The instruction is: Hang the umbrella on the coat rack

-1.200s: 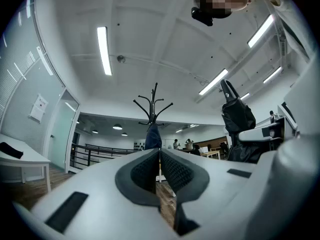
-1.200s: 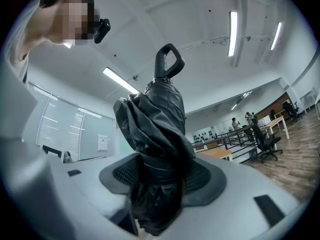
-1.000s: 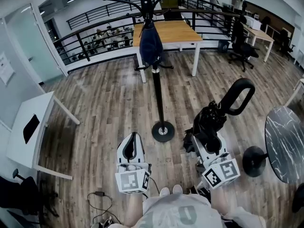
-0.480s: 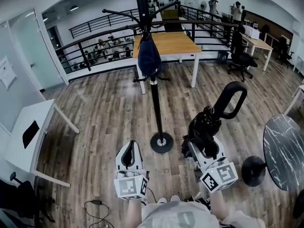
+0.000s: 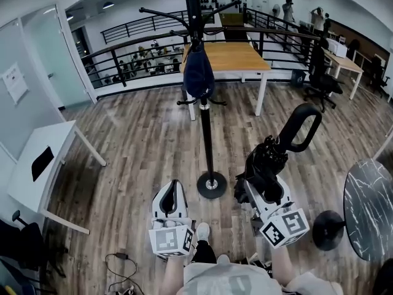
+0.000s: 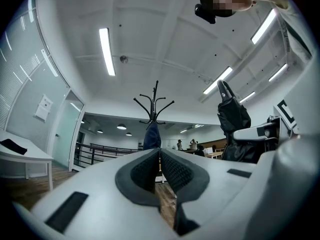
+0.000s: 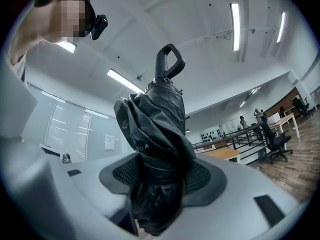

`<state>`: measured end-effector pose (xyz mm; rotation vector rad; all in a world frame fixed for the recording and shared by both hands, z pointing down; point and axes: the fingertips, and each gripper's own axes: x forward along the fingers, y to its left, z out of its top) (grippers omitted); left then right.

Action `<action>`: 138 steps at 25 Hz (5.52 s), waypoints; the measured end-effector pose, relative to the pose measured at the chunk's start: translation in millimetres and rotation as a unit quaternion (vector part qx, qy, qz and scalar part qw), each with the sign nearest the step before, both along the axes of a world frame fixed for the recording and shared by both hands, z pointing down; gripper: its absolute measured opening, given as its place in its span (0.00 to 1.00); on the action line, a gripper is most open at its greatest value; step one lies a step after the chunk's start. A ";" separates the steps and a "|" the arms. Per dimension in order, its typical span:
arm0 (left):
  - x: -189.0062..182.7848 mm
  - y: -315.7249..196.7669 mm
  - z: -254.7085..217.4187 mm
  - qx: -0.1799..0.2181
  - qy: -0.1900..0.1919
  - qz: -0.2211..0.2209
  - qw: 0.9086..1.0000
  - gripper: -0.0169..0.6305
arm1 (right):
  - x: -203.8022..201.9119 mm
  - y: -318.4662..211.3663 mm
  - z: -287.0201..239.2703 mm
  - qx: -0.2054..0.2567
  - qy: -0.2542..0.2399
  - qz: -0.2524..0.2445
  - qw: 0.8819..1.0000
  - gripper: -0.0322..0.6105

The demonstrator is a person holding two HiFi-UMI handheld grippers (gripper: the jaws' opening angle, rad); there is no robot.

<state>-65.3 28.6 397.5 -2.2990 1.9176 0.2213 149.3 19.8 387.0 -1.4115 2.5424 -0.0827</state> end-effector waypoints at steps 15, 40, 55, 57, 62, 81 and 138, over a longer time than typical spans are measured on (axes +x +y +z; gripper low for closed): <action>-28.9 -145.2 -20.1 0.003 -0.001 0.010 1.000 0.08 | -42.1 -123.8 3.9 -0.011 0.001 -0.013 1.000 0.46; -68.7 -332.2 -21.8 -0.016 0.002 0.080 0.997 0.08 | -103.4 -285.9 -7.3 0.004 0.018 0.042 0.999 0.46; -43.2 -326.7 -57.7 -0.009 -0.005 0.077 0.997 0.08 | -86.4 -290.7 -39.7 -0.005 0.020 -0.004 1.000 0.46; -44.7 -326.2 -72.2 -0.002 -0.003 0.075 0.997 0.08 | -89.1 -290.8 -55.2 0.005 0.029 -0.017 0.999 0.46; -47.6 -334.3 -121.0 0.034 -0.008 0.080 0.996 0.08 | -101.4 -298.1 -103.5 0.041 0.050 -0.046 0.997 0.46; -34.2 -344.9 -246.3 0.130 -0.035 0.100 0.986 0.08 | -175.6 -294.7 -354.3 0.091 0.001 -0.267 0.959 0.46; -49.4 -392.2 -208.6 0.056 -0.004 0.086 0.995 0.08 | -205.5 -429.2 -300.0 -0.075 0.003 -0.289 0.954 0.47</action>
